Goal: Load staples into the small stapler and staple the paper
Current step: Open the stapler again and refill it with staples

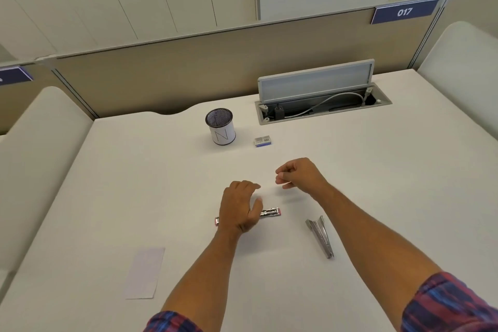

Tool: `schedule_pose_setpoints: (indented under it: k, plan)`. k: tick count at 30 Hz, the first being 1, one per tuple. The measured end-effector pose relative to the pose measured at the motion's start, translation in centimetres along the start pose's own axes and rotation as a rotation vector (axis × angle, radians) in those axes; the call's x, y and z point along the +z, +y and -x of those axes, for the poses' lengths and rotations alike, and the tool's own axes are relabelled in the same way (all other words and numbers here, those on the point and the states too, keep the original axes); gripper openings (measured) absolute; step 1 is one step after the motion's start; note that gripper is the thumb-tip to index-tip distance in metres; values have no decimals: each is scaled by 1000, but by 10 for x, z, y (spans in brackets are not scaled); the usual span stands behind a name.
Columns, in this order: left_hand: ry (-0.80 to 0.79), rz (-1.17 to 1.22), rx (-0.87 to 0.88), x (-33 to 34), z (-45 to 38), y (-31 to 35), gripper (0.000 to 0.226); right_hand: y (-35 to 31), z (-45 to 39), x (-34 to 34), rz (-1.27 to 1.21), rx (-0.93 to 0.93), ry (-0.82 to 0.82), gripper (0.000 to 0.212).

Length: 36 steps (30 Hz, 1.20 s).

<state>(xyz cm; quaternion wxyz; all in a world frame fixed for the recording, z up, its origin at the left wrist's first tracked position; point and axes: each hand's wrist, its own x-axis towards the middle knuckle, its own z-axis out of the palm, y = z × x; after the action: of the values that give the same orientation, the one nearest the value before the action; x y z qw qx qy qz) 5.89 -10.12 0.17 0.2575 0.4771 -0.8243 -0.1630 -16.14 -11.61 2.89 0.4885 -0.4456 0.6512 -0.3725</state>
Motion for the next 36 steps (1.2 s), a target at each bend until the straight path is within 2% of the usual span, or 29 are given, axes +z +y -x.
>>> schedule_pose_setpoints:
  k: [8, 11, 16, 22, 27, 36]
  plan:
    - [-88, -144, -9, -9, 45, -7, 44, 11, 31, 26, 79, -42, -10, 8]
    - [-93, -190, -19, -8, 51, -7, 35, 16, 39, 35, 165, -79, -41, 7]
    - [-129, -227, -66, -7, 53, -9, 22, 24, 52, 45, 150, -51, -95, 11]
    - [-163, -214, -81, -9, 53, -8, 27, 31, 61, 48, 93, -49, -116, 4]
    - [-144, -119, -106, -10, 56, -5, 32, 31, 66, 44, 14, -57, -110, 8]
    - [-77, -41, -46, -17, 62, 6, 45, 21, 70, 39, -130, -97, -111, 12]
